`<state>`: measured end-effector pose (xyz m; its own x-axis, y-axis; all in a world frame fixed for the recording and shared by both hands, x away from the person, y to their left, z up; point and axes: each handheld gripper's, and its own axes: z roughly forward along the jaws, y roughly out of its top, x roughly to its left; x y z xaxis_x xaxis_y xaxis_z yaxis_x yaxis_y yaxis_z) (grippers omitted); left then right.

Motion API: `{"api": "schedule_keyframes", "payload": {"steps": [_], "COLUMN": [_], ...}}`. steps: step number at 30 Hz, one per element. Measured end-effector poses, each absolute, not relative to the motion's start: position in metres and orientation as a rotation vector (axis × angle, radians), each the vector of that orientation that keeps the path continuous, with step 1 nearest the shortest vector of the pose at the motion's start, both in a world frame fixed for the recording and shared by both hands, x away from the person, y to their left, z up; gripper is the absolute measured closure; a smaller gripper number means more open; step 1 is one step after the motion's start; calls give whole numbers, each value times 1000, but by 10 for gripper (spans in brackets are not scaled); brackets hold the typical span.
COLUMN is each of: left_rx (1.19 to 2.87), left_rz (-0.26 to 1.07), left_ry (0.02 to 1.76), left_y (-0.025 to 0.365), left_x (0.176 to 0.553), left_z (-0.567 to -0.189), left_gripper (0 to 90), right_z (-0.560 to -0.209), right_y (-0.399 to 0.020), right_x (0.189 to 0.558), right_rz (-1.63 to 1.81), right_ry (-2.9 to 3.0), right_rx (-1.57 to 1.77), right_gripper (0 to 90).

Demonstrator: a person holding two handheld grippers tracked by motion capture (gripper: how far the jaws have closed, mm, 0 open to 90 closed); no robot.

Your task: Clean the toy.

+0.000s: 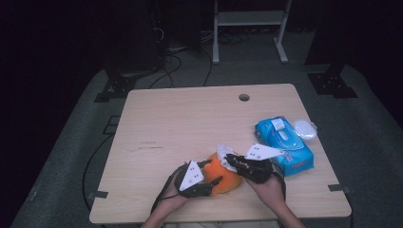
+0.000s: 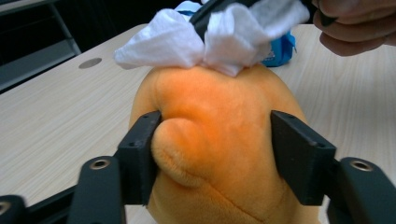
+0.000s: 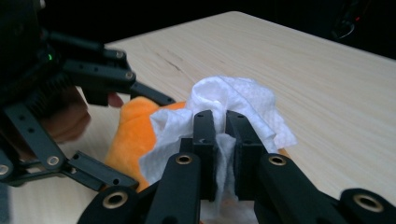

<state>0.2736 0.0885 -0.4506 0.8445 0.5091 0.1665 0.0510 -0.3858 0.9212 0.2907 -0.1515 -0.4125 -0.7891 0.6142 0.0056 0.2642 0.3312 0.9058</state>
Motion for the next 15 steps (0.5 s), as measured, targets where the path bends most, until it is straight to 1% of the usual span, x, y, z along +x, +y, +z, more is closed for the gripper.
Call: {"api": "schedule_keyframes", "payload": {"steps": [1,2,3,5,6,7,8,9,10,12,13,15], "left_rx": [1910,1896,1877,1880,1885,1890,1886,1893,1903,1913,1919,1934], "left_rz": [512,507,463,444,429,402,371,373,414,432,448,495], "left_ry": [449,511,575,576,575,573,568,563,542,534,520,473], "left_y": [90,91,93,93,92,90,89,87,84,84,84,82], "left_x": [275,277,281,282,282,283,283,283,280,278,276,271], "left_z": [-448,-446,-445,-446,-448,-450,-452,-454,-453,-452,-451,-448], "left_gripper": [278,194,89,89,103,151,151,210,297,361,361,417], "right_z": [-414,-416,-420,-422,-424,-424,-424,-424,-421,-416,-416,-408], "right_y": [-152,-154,-163,-168,-176,-177,-177,-176,-169,-162,-162,-155], "right_x": [293,296,302,305,308,307,307,306,300,293,293,285], "right_rz": [1440,1444,1435,1442,1474,1480,1480,1480,1483,1509,1509,1562], "right_ry": [2269,2272,2256,2245,2234,2233,2233,2230,2222,2223,2223,2239], "right_rx": [786,809,853,882,934,940,940,932,904,853,853,779], "right_gripper": [820,820,821,820,820,821,821,820,820,820,820,820]}}
